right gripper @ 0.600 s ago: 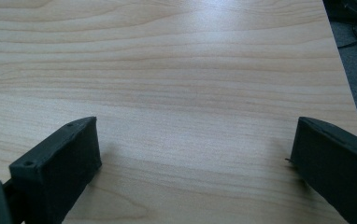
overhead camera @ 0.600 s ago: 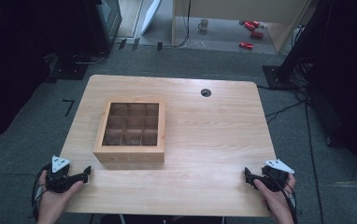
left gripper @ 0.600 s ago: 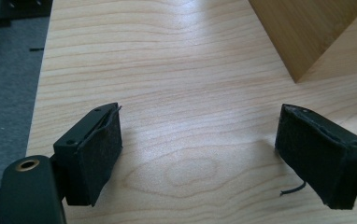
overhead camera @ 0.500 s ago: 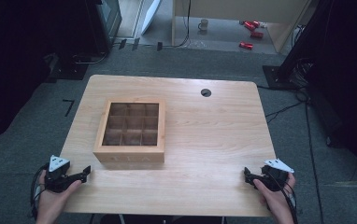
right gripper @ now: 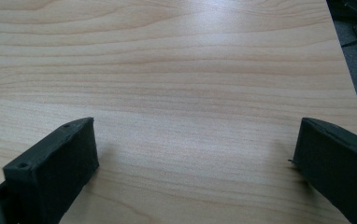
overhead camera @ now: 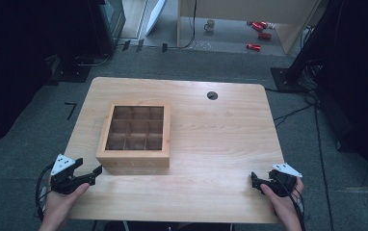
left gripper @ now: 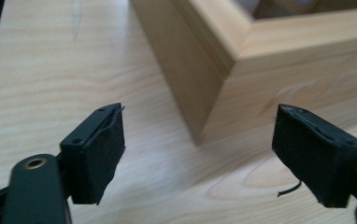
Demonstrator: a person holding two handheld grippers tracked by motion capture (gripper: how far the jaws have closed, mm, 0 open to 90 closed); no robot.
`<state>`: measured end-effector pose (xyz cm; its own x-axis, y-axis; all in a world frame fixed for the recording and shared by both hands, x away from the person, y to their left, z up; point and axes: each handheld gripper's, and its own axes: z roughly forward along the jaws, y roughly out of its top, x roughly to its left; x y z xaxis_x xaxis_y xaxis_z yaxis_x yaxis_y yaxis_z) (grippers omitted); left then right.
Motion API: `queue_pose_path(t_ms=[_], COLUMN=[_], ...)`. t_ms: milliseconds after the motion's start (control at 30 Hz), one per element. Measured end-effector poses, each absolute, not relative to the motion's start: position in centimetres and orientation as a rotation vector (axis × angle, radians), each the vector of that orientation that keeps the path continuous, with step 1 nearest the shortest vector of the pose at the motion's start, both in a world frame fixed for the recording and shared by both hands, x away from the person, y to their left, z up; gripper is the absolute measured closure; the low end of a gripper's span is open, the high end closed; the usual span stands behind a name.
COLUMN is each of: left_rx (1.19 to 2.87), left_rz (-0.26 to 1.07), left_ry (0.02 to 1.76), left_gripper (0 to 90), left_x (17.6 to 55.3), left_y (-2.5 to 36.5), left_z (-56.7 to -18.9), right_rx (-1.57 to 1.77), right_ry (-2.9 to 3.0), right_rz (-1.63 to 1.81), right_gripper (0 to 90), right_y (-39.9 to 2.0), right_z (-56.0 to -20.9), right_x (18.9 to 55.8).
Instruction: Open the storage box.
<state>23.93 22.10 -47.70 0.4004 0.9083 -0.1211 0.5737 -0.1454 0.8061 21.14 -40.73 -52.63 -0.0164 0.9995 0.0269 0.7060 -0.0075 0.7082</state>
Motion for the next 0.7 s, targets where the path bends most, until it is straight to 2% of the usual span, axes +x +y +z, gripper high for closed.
queue_pose_path(t_ms=[100,233,333,600,700], left_rx=[1.833,1.857,1.882,1.9,1.91], left_rz=[0.507,0.525,0.491,0.384,0.396], left_ry=[1.247,1.228,1.212,1.157,1.158], left_gripper=[26.7,38.1,44.3,45.1,42.8], left_x=[24.1,24.5,24.8,26.1,26.1], left_y=[21.6,21.0,21.0,21.1,20.9], left_z=[-47.2,-46.9,-46.8,-47.5,-47.4], right_rx=[1.766,1.774,1.78,1.713,1.678], right_ry=[1.768,1.756,1.754,1.79,1.809], right_rz=[0.763,0.756,0.748,0.778,0.862], right_gripper=[0.0,0.0,0.0,3.9,4.5], right_y=[-40.6,-40.4,-40.2,-37.6,-35.9], right_z=[-52.6,-52.6,-52.6,-51.4,-50.2], right_x=[21.2,21.3,21.3,21.5,21.7])
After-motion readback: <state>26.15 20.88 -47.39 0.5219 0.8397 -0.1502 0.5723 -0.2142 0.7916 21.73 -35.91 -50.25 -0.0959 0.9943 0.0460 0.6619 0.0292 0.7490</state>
